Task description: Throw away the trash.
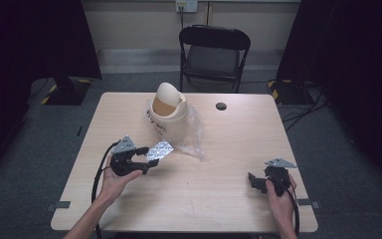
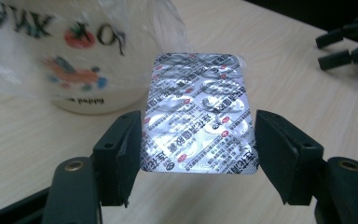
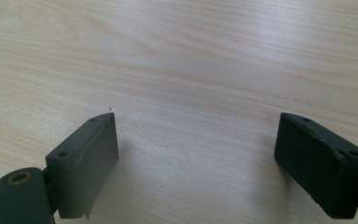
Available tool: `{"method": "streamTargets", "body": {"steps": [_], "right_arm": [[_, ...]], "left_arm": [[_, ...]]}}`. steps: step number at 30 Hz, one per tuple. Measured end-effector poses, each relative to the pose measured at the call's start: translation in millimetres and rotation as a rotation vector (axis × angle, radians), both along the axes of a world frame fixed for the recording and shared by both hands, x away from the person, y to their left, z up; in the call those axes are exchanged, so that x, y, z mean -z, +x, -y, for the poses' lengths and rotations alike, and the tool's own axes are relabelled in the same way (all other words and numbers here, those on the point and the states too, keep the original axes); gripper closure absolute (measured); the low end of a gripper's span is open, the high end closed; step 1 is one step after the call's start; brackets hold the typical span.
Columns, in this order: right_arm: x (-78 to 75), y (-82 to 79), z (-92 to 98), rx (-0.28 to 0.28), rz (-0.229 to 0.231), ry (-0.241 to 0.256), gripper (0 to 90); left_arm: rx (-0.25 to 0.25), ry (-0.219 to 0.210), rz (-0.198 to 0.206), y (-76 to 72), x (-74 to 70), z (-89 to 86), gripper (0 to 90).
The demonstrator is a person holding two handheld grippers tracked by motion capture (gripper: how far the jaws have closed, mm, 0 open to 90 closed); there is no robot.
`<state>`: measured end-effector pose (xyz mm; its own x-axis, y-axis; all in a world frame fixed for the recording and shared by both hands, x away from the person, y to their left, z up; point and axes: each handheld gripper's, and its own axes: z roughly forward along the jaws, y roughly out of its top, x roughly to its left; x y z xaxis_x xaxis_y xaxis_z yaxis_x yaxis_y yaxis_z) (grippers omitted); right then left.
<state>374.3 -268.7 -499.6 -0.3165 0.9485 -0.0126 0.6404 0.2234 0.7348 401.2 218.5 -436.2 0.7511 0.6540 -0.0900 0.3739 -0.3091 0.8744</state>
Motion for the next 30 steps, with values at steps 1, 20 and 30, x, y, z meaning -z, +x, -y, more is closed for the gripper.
{"method": "streamTargets", "body": {"steps": [1, 20, 30], "right_arm": [[0.0, -0.1, 0.0, 0.0, 0.0, 0.0, 12.6], [0.0, -0.1, -0.1, 0.001, 0.0, 0.001, 12.6], [0.0, 0.0, 0.0, 0.0, 0.0, 0.0, 12.6]], "left_arm": [[0.002, -0.007, 0.001, 1.1, -1.7, -0.9, 34.1], [-0.042, -0.034, 0.045, 20.0, -31.3, -14.9, 34.1], [-0.047, -0.031, 0.082, 31.1, -54.2, -17.4, 34.1]]}}
